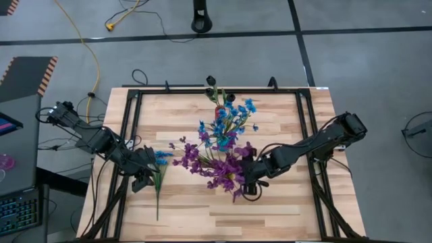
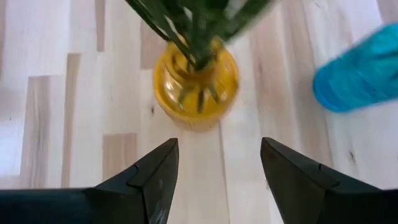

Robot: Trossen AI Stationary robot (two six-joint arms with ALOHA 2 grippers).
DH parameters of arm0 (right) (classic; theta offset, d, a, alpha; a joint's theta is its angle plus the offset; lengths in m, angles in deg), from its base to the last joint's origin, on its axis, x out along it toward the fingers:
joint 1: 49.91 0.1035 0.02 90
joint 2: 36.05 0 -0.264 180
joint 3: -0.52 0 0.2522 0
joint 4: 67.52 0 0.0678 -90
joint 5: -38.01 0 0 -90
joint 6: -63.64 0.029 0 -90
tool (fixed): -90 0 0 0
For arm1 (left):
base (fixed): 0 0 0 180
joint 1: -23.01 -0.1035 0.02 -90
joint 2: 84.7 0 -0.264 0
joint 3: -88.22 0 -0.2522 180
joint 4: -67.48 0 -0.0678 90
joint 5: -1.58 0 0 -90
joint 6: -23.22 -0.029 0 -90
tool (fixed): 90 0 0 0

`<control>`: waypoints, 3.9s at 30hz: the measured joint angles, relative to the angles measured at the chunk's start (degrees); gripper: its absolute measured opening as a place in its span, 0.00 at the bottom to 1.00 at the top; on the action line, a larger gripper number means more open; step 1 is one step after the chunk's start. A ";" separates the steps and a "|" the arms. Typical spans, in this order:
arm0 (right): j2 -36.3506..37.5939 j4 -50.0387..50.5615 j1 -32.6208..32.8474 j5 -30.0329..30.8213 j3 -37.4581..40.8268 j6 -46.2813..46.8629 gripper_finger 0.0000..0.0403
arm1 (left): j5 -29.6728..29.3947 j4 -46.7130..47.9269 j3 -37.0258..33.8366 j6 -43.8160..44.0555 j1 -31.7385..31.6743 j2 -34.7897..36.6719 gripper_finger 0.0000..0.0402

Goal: Sort flowers into vase by color
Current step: Put the blue flower into the blue crystal vase

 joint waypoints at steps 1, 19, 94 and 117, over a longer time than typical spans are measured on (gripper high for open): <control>0.64 1.18 0.00 0.00 -0.02 0.82 0.63 | 0.00 0.13 0.01 0.63 0.00 0.00 0.53; 7.07 13.91 3.55 1.11 -0.09 2.63 0.64 | -4.80 13.53 -0.74 30.82 0.13 -6.51 0.53; 30.13 -11.50 9.22 13.99 36.33 16.46 0.63 | -20.51 -5.72 -5.89 42.66 9.04 -35.34 0.02; 30.13 -11.62 9.22 13.97 36.33 16.46 0.63 | -61.52 1.11 -9.81 23.95 9.03 -1.11 0.02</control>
